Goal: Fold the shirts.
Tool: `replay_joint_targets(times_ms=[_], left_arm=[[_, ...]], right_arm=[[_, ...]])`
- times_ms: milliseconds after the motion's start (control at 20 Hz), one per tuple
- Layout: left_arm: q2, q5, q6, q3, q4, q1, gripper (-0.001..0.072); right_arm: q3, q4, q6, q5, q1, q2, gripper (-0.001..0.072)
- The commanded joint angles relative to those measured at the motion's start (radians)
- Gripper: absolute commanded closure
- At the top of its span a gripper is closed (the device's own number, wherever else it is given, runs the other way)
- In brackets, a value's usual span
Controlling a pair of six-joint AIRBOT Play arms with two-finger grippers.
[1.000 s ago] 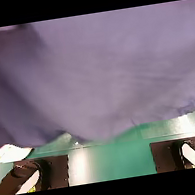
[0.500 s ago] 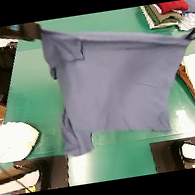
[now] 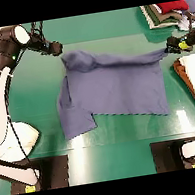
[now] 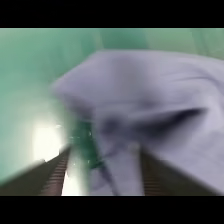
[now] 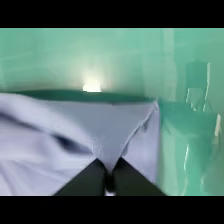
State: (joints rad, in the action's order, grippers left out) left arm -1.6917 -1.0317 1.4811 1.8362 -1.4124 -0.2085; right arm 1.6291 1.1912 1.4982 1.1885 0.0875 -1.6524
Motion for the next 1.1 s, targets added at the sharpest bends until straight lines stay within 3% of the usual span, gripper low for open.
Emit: replay_joint_targets(times_ms=[0, 50, 200, 400, 650, 1050], left_arm=[[-0.020, 0.004, 0.073, 0.000, 0.018, 0.040, 0.0176], [-0.019, -0.033, 0.083, 0.002, 0.031, 0.062, 0.0176], [-0.018, -0.235, 0.079, 0.017, 0.062, 0.138, 0.0176], [-0.018, -0.457, -0.024, -0.017, 0.211, 0.234, 0.0176], [-0.017, -0.451, -0.103, -0.222, 0.337, 0.306, 0.0176], [-0.017, -0.389, -0.271, -0.580, 0.451, 0.361, 0.0177]], right_arm=[[0.095, -0.084, -0.007, -0.032, 0.002, -0.087, 0.0364], [0.126, -0.119, -0.007, -0.023, 0.011, -0.096, 0.0324], [0.195, -0.200, -0.075, 0.072, 0.050, -0.088, 0.0325], [0.095, -0.231, -0.148, 0.259, 0.087, 0.005, 0.0325], [-0.259, -0.232, -0.165, 0.343, 0.077, 0.250, 0.0325], [-0.581, -0.232, -0.116, 0.230, 0.010, 0.596, 0.0325]])
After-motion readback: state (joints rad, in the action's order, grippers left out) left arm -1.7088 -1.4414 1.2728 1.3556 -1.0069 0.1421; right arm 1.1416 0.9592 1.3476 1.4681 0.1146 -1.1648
